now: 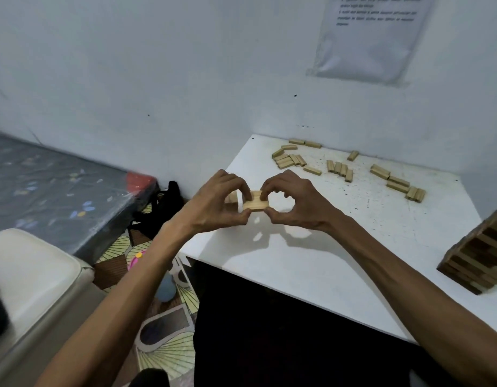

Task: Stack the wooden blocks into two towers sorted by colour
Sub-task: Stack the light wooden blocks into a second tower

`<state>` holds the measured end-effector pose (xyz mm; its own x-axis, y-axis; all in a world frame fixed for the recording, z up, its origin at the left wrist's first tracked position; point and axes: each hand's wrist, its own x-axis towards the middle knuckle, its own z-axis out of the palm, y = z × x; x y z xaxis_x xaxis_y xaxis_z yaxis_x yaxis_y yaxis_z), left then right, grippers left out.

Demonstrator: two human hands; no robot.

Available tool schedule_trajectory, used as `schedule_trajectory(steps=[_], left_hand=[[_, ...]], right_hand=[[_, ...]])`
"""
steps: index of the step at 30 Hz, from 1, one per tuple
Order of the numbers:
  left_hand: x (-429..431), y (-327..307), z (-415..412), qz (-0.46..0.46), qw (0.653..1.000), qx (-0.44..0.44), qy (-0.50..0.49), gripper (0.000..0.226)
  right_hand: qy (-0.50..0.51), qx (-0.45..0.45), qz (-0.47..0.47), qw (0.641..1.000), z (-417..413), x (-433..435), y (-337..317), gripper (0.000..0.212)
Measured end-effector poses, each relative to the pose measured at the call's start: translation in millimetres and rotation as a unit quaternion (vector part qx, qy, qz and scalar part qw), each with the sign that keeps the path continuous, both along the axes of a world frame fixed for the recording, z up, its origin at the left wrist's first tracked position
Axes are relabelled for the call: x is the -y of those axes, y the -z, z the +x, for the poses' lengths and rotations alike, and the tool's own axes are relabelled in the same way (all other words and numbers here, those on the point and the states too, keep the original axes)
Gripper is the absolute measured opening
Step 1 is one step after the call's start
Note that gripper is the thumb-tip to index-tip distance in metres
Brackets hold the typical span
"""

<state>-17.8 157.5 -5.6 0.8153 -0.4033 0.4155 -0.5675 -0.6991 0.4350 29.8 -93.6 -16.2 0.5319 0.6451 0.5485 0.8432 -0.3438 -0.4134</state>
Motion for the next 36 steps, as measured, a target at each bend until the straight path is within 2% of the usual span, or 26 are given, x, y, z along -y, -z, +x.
schedule_trajectory(steps=[9,14,36], left_hand=[[-51,-3,10,0.007,0.999,-0.022,-0.035,0.03],[-65,1,15,0.001,0.998,-0.033,-0.044,0.037],[-72,10,22,-0.004,0.998,-0.05,-0.039,0.032]], right_hand=[[-0.031,-0.042,-0.021,0.998,30,-51,-2,0.027],[-0.035,-0.055,-0.037,0.997,38,-68,2,0.029],[-0.02,-0.053,-0.044,0.997,41,-73,8,0.027]])
